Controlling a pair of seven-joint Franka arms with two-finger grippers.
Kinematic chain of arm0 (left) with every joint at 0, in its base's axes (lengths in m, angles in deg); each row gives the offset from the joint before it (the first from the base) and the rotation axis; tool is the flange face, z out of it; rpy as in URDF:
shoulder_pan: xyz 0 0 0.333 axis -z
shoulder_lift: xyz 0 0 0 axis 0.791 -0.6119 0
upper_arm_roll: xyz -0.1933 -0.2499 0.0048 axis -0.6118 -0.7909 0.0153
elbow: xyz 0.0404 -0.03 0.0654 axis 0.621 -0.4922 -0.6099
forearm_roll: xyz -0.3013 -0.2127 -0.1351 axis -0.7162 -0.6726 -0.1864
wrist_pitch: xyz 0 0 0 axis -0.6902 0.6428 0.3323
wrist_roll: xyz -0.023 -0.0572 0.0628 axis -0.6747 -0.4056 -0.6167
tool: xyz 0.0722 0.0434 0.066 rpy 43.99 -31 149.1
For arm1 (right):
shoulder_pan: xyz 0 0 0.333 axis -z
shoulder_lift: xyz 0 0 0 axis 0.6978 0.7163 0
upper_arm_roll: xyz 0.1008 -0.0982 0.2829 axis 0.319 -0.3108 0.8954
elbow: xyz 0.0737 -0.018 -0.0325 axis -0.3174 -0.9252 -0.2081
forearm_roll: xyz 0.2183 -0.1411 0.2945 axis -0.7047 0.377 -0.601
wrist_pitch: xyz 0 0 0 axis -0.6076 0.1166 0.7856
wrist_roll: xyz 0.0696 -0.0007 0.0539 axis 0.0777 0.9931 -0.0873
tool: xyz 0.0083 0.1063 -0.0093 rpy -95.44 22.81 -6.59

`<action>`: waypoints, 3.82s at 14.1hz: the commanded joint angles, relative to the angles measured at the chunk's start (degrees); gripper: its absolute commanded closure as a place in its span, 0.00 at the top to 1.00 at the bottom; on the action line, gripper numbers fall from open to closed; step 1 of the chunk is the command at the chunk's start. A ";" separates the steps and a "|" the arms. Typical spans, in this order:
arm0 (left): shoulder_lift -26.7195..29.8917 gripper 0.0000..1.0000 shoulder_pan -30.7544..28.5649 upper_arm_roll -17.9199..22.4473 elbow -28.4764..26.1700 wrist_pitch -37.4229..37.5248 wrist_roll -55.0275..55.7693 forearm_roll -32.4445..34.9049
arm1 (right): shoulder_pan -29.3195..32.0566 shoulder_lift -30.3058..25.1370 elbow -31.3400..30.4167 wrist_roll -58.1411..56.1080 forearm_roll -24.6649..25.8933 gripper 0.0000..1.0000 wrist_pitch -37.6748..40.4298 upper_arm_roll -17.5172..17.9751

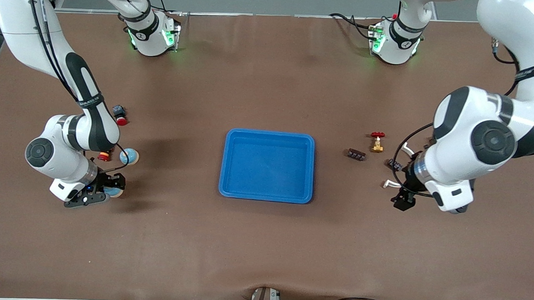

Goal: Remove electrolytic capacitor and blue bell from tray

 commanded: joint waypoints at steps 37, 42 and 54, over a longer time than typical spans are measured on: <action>29.95 1.00 0.48 15.76 -9.53 17.86 -71.45 -7.05 | 1.18 -9.15 0.14 3.84 -0.97 1.00 11.98 1.20; 29.95 1.00 0.30 15.76 -9.88 17.07 -71.98 -7.58 | 0.92 -17.59 0.84 8.34 -0.89 1.00 22.97 1.12; 32.76 1.00 0.30 15.76 -10.84 18.83 -75.41 -7.85 | -0.84 -27.80 14.71 16.96 -3.25 1.00 48.38 1.29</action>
